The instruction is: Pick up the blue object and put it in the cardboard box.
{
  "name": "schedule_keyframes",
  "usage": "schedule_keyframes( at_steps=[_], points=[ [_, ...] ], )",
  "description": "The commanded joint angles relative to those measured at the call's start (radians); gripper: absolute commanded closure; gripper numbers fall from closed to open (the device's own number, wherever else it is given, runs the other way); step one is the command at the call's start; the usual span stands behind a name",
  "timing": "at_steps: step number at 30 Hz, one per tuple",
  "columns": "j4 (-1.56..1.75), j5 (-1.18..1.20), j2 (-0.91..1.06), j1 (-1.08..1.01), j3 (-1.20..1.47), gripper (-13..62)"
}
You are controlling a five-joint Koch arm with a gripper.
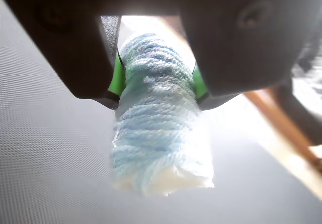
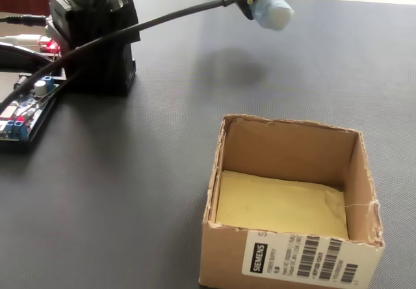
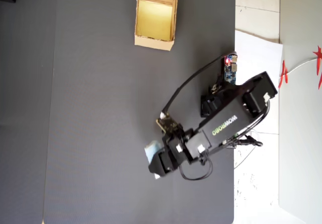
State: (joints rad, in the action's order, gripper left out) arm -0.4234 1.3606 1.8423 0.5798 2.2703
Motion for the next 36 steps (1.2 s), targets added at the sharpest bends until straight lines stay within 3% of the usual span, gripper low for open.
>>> schedule_keyframes(
  at_steps=[1,21,36],
  points=[
    [0.100,0.000,0.069,-0.043,-0.014,38.6],
    [0.255,-0.009,0.305,-0.606,0.086,38.5],
    [0.345,-0.035,0.285,-0.989,0.032,38.5]
  ],
)
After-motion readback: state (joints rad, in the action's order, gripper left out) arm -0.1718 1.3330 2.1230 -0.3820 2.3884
